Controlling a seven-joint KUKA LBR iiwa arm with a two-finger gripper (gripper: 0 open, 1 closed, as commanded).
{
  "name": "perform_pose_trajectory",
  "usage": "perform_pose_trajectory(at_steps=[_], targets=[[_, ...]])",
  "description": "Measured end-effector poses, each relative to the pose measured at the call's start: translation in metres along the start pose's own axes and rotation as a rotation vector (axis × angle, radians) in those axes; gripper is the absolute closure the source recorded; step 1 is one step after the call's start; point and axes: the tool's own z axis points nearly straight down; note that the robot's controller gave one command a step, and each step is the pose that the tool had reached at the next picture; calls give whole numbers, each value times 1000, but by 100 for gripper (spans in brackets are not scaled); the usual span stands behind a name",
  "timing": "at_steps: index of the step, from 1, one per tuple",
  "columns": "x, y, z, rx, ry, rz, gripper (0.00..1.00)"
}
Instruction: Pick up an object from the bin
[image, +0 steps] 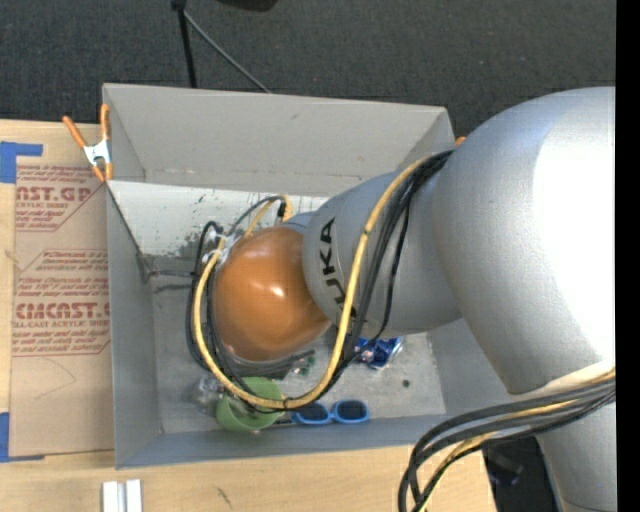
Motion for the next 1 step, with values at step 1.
perform_pose_trajectory(at_steps=[1], targets=[[-2,0,-66,5,1,1,100]])
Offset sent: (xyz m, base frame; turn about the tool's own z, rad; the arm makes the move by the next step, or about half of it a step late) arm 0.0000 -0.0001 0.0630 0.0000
